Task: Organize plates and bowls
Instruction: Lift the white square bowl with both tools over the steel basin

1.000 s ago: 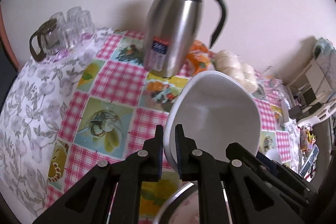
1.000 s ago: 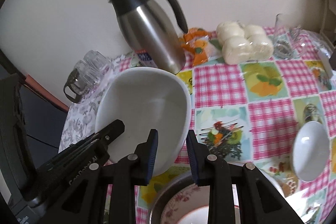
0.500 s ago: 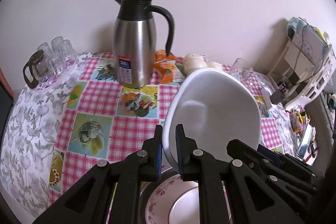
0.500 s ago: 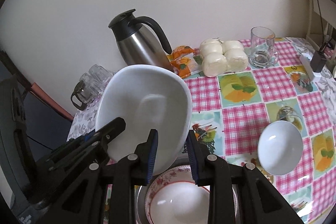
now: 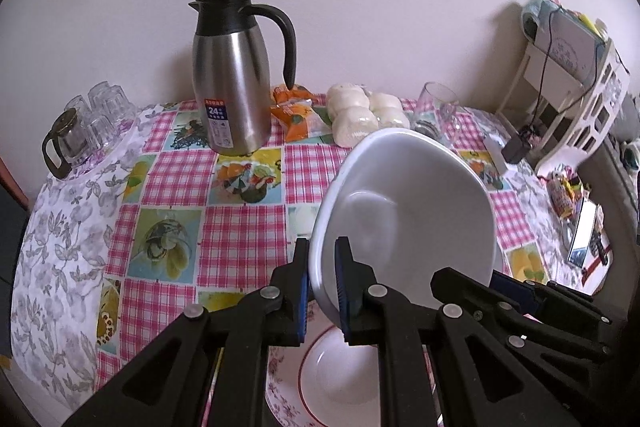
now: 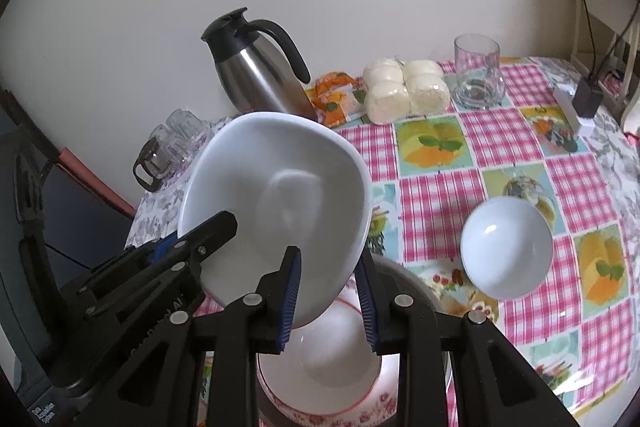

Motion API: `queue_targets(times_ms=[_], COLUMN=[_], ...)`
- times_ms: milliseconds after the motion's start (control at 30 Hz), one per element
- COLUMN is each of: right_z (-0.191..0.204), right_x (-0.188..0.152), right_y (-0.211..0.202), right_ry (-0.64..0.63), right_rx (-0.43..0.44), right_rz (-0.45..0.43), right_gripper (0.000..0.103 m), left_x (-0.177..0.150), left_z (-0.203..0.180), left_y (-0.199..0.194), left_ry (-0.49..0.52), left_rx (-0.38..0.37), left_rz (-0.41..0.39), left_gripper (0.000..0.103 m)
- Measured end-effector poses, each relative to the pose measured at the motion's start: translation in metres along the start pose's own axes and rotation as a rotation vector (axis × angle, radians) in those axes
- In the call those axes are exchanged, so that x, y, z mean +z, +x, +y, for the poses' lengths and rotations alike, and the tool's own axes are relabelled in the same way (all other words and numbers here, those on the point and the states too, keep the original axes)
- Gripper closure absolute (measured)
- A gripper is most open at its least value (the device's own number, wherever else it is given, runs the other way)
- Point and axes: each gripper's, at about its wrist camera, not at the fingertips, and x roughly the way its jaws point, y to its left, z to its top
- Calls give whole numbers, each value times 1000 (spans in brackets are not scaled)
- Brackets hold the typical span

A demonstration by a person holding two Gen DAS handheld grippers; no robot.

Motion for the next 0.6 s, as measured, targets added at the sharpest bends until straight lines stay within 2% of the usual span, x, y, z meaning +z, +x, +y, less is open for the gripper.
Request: queue_targets(times_ms=[600], right_z=[-14], right_x=[-39], right_y=[8], right_ry=[24], right_rx=[0], right_rz=[97], right_gripper=[73], left_x=[-41], left_z=[-6], left_y=[9], left_ry=[18], left_rx=[12], left_rz=[90], left_gripper=[90])
